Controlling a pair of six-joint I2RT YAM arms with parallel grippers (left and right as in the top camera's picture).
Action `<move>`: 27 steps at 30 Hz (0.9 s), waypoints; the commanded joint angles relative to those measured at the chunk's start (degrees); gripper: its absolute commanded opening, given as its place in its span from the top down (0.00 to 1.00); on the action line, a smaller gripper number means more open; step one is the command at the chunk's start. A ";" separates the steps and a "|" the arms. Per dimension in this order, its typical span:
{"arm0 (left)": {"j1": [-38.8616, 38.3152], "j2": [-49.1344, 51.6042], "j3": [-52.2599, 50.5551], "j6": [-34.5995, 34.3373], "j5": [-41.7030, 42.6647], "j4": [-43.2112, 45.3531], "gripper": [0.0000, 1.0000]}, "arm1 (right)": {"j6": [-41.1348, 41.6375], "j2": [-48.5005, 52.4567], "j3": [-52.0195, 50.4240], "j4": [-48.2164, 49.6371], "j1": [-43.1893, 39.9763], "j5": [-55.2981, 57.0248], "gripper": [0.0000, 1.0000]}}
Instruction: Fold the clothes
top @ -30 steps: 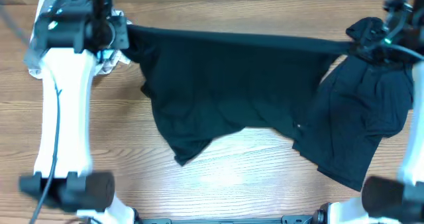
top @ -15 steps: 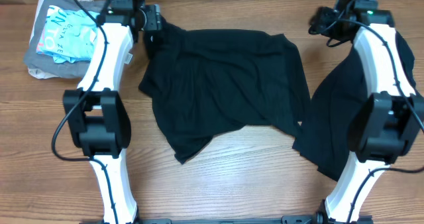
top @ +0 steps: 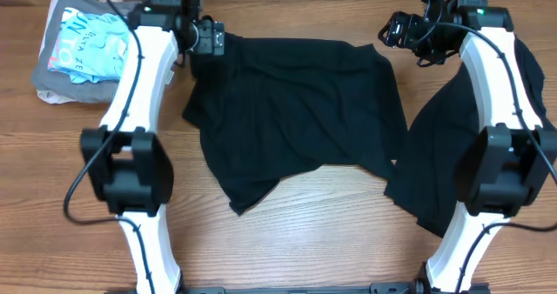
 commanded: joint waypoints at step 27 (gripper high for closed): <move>-0.02 -19.91 2.99 -1.29 2.97 -31.65 0.00 | 0.15 -25.94 2.40 -25.29 -0.22 4.83 0.00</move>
